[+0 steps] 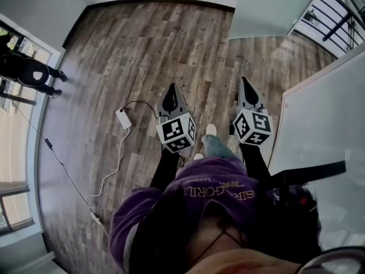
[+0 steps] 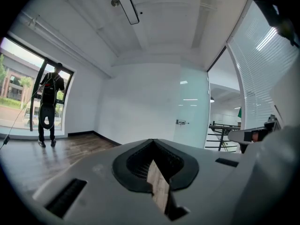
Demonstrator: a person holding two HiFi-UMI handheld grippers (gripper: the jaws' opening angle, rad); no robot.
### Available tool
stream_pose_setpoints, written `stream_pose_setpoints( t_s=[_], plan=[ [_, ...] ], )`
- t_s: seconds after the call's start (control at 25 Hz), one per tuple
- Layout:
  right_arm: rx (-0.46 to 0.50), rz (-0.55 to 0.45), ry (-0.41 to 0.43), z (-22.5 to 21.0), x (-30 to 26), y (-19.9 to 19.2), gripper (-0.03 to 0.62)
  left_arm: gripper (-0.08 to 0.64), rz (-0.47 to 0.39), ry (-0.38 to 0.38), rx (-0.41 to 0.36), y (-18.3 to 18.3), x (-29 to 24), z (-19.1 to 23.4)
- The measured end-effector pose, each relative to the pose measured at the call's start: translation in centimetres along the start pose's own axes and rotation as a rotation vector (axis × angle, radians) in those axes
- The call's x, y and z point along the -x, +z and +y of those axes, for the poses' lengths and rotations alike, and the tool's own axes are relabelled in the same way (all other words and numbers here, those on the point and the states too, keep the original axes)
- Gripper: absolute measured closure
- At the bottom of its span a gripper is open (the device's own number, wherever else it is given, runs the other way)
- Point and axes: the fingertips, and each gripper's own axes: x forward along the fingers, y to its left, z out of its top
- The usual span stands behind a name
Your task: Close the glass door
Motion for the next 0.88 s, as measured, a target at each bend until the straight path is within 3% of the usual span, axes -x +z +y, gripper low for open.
stream_pose_setpoints(
  t_s=[0.36,0.6,0.88],
  plan=[
    [0.005,-0.027,0.038,-3.6,-9.5,4.0,0.606,0.558,-0.057,0.033,-0.032,3.7,-9.7,-1.5],
    [-0.005,-0.007,0.05,-5.8,-13.8,4.3,0.606,0.558,-0.042,0.058,-0.021,3.4,-13.8,-2.5],
    [-0.007,0.005,0.067,-5.8,-17.9,4.6,0.606,0.558,-0.034,0.113,-0.002,3.8,-17.1,-0.4]
  ],
)
